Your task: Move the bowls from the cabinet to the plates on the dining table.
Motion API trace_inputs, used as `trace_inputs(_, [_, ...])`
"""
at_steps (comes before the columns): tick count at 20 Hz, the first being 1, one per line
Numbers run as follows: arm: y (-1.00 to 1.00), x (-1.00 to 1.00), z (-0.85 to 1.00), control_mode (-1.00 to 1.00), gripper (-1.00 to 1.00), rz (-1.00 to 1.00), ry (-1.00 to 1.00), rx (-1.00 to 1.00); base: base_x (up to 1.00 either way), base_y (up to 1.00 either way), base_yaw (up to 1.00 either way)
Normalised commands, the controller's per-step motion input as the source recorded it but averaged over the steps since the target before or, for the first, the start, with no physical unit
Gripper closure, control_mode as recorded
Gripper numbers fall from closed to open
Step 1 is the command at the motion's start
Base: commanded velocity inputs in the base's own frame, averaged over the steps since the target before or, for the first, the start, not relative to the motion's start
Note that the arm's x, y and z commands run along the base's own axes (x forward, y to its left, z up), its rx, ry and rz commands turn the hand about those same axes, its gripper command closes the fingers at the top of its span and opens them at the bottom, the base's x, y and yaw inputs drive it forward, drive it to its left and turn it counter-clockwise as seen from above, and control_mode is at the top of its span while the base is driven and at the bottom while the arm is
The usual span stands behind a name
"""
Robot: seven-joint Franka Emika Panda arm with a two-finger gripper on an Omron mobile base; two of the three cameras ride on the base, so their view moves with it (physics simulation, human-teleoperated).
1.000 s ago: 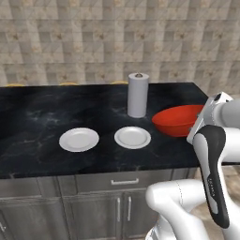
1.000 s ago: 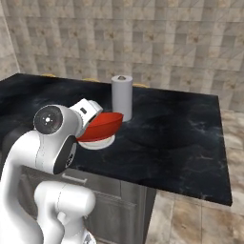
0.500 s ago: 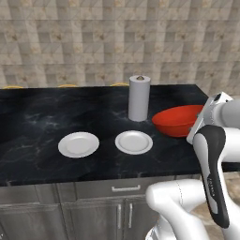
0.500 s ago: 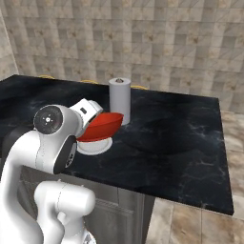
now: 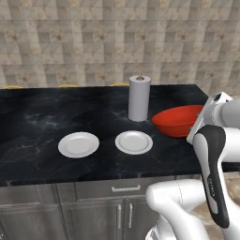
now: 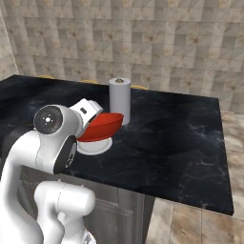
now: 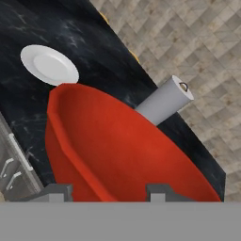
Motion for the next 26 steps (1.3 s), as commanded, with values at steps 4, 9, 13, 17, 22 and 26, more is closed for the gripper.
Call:
trace_inputs(4, [0.0, 0.0, 0.0, 1.0, 1.0, 0.0, 0.0, 0.0, 0.0, 0.0, 0.0])
trace_inputs(9, [0.0, 0.0, 0.0, 1.0, 1.0, 0.0, 0.0, 0.0, 0.0, 0.0, 0.0])
trace_inputs(13, [0.0, 0.0, 0.0, 1.0, 1.0, 0.0, 0.0, 0.0, 0.0, 0.0, 0.0])
trace_inputs(17, [0.0, 0.0, -0.03, -1.0, 1.0, 0.0, 0.0, 0.0, 0.0, 0.0, 0.0])
trace_inputs(22, [0.07, 0.0, -0.19, -1.0, 1.0, 0.0, 0.0, 0.0, 0.0, 0.0, 0.0])
trace_inputs(26, [0.13, 0.0, -0.32, -1.0, 1.0, 0.0, 0.0, 0.0, 0.0, 0.0, 0.0])
